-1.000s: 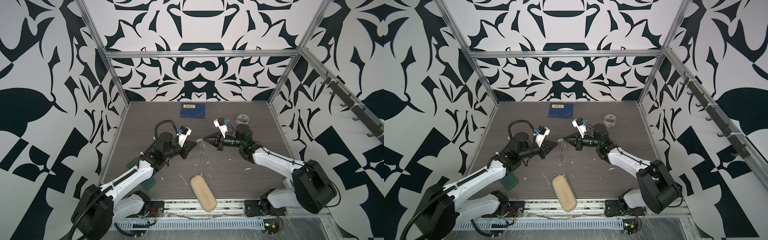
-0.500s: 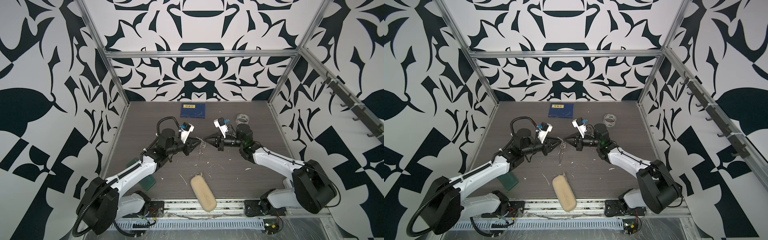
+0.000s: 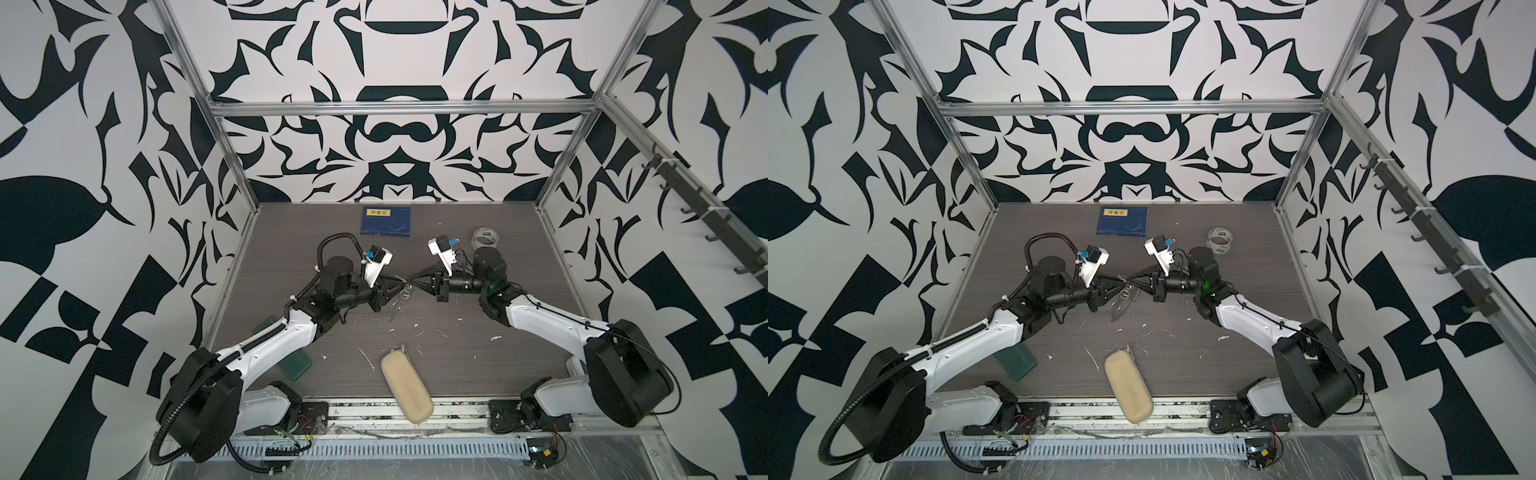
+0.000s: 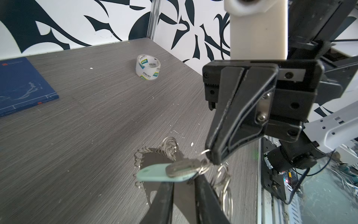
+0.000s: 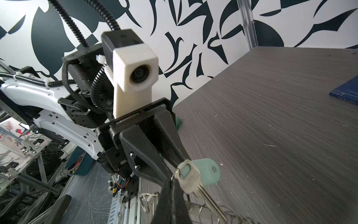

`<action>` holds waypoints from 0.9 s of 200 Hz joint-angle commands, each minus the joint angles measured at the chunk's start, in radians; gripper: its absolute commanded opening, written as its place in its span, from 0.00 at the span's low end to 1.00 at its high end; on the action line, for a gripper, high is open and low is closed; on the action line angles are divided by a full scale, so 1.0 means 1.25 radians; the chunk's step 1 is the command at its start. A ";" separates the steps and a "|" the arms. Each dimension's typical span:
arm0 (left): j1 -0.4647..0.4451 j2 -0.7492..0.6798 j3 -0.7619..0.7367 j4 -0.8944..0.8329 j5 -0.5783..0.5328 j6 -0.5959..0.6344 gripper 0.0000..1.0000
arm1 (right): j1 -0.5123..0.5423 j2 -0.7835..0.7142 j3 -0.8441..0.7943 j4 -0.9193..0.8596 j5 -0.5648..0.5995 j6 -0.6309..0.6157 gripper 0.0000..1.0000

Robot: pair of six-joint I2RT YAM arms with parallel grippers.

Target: Remove the keys from the keyring

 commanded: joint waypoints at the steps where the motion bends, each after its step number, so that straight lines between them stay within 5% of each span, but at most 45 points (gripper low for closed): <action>1: -0.007 0.003 0.026 0.024 0.018 0.000 0.23 | 0.000 -0.003 0.038 0.077 -0.033 0.015 0.00; 38: -0.009 -0.010 0.020 0.026 0.014 0.005 0.17 | -0.001 0.003 0.039 0.079 -0.035 0.018 0.00; 74: -0.009 -0.022 0.015 0.015 -0.007 0.011 0.00 | -0.006 0.002 0.039 0.081 -0.032 0.020 0.00; 180: -0.010 -0.126 0.006 -0.105 -0.124 0.197 0.00 | -0.027 -0.038 -0.018 0.060 0.002 0.048 0.00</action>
